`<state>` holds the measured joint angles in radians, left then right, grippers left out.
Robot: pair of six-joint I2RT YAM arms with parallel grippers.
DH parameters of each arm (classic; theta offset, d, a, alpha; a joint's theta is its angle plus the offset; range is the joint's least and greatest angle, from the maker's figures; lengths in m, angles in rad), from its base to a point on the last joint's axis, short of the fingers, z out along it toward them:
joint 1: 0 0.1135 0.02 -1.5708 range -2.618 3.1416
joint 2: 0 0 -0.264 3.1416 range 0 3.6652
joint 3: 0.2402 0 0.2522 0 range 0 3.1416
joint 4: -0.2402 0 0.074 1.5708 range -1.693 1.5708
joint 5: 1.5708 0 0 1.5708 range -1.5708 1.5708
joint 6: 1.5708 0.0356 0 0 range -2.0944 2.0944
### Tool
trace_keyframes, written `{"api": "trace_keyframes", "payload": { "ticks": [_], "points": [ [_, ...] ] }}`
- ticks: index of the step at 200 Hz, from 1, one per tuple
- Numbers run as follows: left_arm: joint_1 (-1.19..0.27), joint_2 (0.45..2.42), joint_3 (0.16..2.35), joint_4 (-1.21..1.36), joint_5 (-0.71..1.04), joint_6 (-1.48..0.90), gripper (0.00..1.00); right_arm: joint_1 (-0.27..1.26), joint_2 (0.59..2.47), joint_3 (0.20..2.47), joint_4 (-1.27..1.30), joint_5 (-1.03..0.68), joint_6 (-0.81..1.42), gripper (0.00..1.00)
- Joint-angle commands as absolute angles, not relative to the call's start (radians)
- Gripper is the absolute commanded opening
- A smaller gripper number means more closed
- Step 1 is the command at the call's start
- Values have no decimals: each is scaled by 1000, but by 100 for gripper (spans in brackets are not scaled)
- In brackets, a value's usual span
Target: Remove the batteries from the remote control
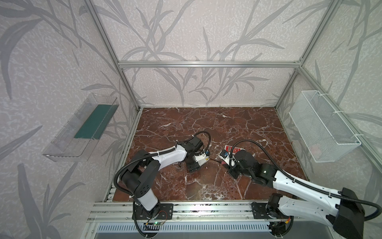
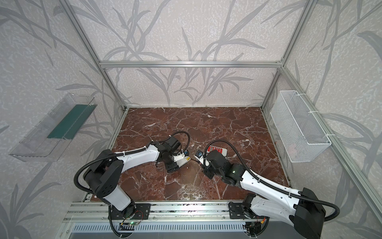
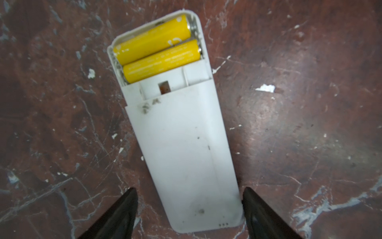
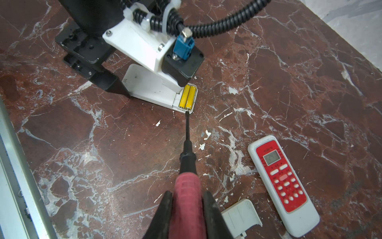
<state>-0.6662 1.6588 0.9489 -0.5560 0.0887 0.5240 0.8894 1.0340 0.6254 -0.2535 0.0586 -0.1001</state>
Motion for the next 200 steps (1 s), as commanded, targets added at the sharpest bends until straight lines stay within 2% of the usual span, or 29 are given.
{"api": "trace_keyframes", "payload": {
  "ticks": [1,67,124,200],
  "points": [
    [-671,1653,913,-542,71,541,75,896,1045,647,-211,51,-84,0],
    [-678,1622,872,-482,98,562,64,908,1096,618,-142,66,-44,0],
    [-680,1632,874,-495,105,565,48,934,1077,575,-100,94,-16,0],
    [-681,1633,873,-488,105,565,45,956,1068,546,-100,125,8,0]
  ]
}}
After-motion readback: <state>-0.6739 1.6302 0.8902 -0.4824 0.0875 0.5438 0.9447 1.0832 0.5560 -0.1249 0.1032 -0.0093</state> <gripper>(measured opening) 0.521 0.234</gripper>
